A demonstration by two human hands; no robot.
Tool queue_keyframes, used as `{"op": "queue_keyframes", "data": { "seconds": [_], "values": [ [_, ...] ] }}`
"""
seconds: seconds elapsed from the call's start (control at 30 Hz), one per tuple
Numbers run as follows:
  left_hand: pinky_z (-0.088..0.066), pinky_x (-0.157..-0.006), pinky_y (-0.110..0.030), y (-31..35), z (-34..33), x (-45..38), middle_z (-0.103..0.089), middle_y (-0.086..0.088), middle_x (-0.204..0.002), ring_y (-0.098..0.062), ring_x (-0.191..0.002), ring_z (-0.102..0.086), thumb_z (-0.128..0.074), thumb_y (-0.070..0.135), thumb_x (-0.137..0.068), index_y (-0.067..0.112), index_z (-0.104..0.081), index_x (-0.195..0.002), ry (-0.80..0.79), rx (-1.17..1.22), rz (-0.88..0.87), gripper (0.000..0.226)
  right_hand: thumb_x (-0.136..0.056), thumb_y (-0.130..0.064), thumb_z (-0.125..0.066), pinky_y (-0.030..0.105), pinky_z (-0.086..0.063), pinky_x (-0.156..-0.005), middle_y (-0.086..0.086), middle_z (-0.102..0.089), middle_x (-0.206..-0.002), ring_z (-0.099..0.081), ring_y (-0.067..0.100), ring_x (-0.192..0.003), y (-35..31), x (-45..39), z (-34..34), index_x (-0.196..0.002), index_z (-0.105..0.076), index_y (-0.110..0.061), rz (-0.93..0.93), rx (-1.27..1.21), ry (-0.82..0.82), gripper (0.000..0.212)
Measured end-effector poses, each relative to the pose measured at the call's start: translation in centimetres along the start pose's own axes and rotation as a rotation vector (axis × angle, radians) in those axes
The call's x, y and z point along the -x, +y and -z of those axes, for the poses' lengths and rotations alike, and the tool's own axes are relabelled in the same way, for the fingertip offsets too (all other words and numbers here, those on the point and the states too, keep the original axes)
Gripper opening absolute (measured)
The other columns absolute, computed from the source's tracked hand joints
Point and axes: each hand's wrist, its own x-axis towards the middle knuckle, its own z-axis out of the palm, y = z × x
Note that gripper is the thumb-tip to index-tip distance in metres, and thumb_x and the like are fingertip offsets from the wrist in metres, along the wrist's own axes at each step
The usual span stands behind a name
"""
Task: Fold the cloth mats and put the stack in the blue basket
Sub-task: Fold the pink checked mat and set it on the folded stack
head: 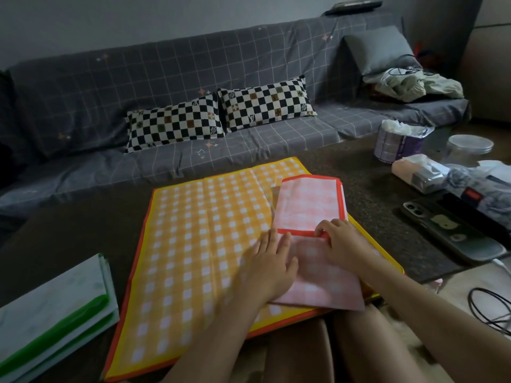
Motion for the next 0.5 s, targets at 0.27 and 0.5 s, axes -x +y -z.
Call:
{"op": "queue_keyframes", "data": {
  "seconds": [0.27, 0.5],
  "values": [
    [0.006, -0.118, -0.035, -0.1, -0.6, -0.4, 0.008, -0.006, -0.16, -0.02, -0.147, 0.008, -0.015, 0.043, -0.101, 0.026, 0.001, -0.153, 0.082, -0.037, -0.01, 0.057, -0.1, -0.033, -0.022, 0.038, 0.006, -0.117, 0.012, -0.005, -0.158, 0.002, 0.025, -0.147, -3.1, 2.8, -2.8, -0.148, -0.016, -0.007, -0.047, 0.142, -0.05, 0.055],
    [0.008, -0.117, -0.035, -0.2, -0.5, -0.3, 0.014, -0.002, -0.16, -0.017, -0.147, 0.013, -0.01, 0.05, -0.099, 0.028, 0.006, -0.152, 0.034, -0.018, -0.004, 0.059, -0.095, -0.056, -0.004, 0.037, 0.006, -0.119, 0.012, 0.008, -0.158, 0.011, 0.024, -0.145, -2.2, 4.0, -3.3, -0.149, 0.005, -0.006, -0.203, 0.124, -0.07, 0.074]
  ]
}}
